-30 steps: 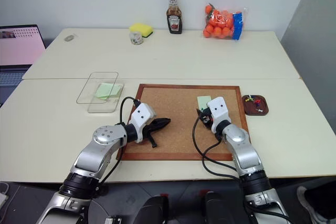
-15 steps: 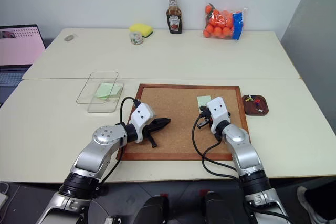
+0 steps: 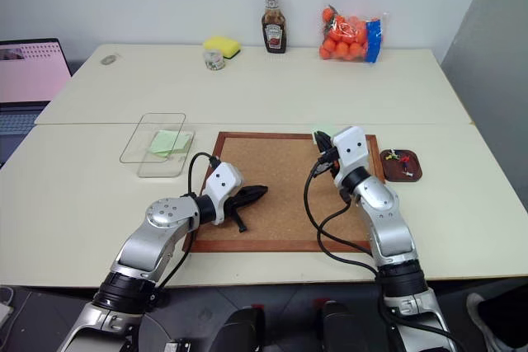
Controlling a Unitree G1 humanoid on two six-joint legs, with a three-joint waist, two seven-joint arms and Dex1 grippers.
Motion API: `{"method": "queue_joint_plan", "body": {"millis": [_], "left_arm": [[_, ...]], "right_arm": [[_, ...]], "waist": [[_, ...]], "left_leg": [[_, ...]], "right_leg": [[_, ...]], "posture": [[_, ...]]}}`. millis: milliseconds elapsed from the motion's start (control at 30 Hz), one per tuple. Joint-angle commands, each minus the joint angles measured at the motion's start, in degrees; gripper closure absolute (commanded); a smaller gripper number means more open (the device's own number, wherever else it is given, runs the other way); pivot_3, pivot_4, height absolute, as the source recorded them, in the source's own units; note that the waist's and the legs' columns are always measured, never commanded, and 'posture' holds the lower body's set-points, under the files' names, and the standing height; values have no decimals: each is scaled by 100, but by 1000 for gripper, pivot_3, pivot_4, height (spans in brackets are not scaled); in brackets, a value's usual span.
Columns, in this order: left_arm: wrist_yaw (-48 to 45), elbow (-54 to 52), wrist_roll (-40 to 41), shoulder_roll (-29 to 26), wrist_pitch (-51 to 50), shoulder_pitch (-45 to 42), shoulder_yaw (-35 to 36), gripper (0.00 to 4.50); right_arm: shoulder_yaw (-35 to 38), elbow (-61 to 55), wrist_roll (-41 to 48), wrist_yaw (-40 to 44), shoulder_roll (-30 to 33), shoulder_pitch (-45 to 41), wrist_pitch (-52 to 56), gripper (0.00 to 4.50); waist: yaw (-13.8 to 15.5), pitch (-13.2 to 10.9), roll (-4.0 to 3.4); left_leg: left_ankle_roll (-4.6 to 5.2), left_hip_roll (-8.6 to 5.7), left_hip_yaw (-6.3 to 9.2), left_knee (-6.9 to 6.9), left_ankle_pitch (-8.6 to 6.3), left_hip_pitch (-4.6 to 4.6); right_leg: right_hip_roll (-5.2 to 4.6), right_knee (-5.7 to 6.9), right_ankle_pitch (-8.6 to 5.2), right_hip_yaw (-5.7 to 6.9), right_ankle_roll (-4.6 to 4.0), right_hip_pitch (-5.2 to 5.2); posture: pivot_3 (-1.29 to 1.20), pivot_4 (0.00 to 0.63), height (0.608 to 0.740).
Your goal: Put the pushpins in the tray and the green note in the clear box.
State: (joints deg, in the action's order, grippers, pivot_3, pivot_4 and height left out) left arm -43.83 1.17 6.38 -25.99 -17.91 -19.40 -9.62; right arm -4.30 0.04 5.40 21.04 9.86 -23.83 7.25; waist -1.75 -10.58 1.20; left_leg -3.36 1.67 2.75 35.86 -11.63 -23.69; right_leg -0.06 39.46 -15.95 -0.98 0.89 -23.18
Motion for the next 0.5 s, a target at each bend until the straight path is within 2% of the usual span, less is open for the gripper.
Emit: {"method": "queue_joint_plan", "body": {"millis": [33,267,367,500], "left_arm": [[125,108,-84,36,57,46,4,4500],[613,554,186,237,259,-566,633,4500],[456,491,440,284,97,-695,771,4047],[290,418,540,261,171,-856,764,3227]], "right_arm": [[15,-402,125,95,29,-48,91,4474],[-44,-653,110,211,120,9,256,4474],[-61,-712,107,228,127,30,294,4500],[-71,-783,121,266,129,58,349,4500]], "waist": [[0,0,0],[8,-1,1],[6,-1,1],[4,-1,1]], "left_leg": [[0,0,0,0,0,0],[0,-1,6,5,0,-5],[0,-1,4,3,0,-6],[0,-1,3,2,0,-8]], "right_leg": [[0,0,0,0,0,0],[0,1,-2,2,4,0],[0,0,0,5,1,-2],[0,-2,2,6,-3,-3]], "posture": [[0,150,740],[0,150,740],[0,150,740],[0,150,740]]}}
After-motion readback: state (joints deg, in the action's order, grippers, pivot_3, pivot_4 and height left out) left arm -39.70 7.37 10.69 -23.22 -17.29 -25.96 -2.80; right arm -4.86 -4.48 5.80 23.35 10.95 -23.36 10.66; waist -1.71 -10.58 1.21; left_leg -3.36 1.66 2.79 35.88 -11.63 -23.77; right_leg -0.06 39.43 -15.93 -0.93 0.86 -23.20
